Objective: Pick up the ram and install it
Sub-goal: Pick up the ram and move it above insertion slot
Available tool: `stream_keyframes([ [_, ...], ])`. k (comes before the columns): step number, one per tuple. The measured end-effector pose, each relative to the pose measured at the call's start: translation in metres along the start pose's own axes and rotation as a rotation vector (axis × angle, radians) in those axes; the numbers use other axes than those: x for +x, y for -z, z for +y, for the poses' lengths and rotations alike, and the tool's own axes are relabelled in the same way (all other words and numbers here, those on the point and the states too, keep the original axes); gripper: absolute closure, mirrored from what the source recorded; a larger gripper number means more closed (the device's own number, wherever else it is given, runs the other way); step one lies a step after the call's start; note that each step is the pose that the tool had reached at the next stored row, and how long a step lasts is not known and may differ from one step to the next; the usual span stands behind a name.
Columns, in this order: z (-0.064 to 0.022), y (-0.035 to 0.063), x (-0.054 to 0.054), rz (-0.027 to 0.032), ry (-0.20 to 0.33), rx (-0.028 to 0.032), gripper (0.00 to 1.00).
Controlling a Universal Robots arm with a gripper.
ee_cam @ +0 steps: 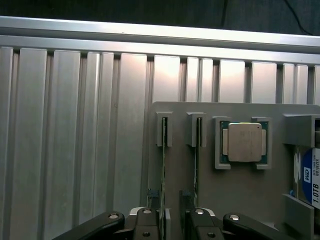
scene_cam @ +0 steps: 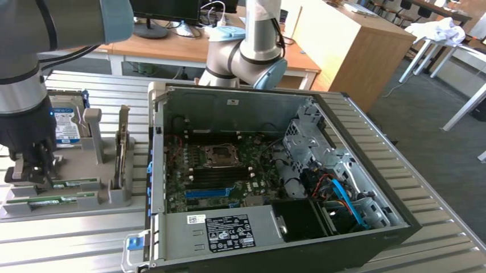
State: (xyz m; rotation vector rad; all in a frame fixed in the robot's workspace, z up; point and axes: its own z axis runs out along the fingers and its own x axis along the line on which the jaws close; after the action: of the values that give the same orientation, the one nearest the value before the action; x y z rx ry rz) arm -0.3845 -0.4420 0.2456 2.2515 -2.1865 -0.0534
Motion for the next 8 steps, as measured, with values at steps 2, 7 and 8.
stream_keyframes([
  [2,0.0000,-0.0022,0.0001,0.0001,0.000,0.0001,0.70],
  [7,-0.0002,-0.0066,0.0003,0.0000,0.000,0.0001,0.70],
  [8,-0.0002,-0.0074,0.0004,0.0000,0.000,0.0001,0.70],
])
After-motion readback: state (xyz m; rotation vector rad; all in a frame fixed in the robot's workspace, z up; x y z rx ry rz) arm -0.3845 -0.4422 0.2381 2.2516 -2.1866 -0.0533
